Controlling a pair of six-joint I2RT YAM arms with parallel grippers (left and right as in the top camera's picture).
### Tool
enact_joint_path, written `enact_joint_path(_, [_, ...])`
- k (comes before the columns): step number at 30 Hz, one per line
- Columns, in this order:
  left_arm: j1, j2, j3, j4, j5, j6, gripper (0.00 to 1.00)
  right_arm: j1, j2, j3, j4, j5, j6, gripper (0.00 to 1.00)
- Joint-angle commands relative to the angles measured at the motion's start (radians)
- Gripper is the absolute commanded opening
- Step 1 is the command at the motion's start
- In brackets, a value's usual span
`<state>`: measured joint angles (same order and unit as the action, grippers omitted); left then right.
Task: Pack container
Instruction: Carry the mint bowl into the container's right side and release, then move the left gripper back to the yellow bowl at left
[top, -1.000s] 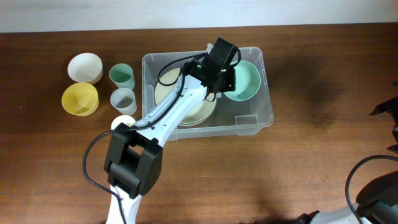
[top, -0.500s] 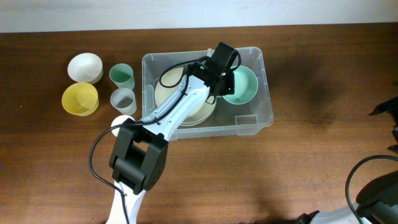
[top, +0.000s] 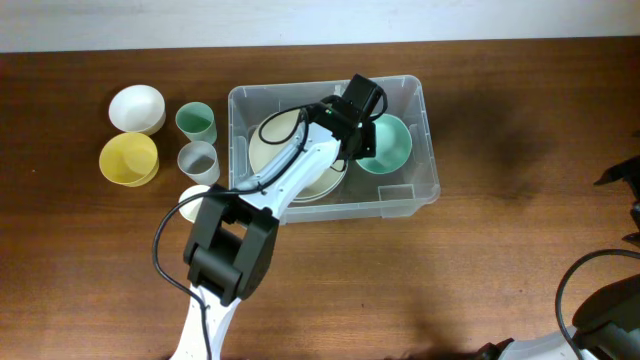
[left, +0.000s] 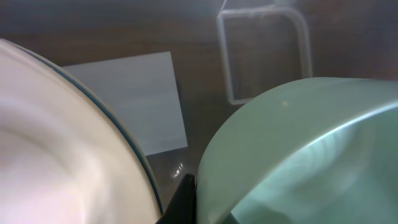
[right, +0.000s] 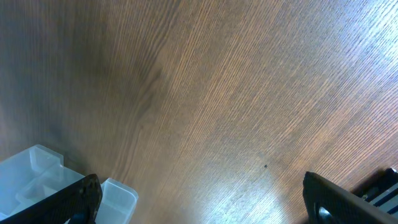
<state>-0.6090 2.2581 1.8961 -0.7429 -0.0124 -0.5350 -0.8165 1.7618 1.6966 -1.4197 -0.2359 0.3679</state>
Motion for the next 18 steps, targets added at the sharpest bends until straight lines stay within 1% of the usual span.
enact_joint_path(1, [0.002, 0.004, 0.005, 0.005, -0.006, 0.013, 0.03, -0.002, -0.003, -0.006, 0.0, 0.005, 0.008, 0.99])
enact_joint_path(6, [0.002, 0.004, 0.005, 0.008, -0.006, 0.013, 0.13, -0.002, -0.003, -0.006, 0.0, 0.005, 0.008, 0.99])
enact_joint_path(11, [0.002, 0.004, 0.005, 0.016, -0.006, 0.013, 0.15, -0.002, -0.003, -0.006, 0.0, 0.005, 0.008, 0.99])
enact_joint_path(18, [0.003, 0.004, 0.018, 0.031, -0.006, 0.022, 0.28, -0.002, -0.003, -0.006, 0.0, 0.005, 0.008, 0.99])
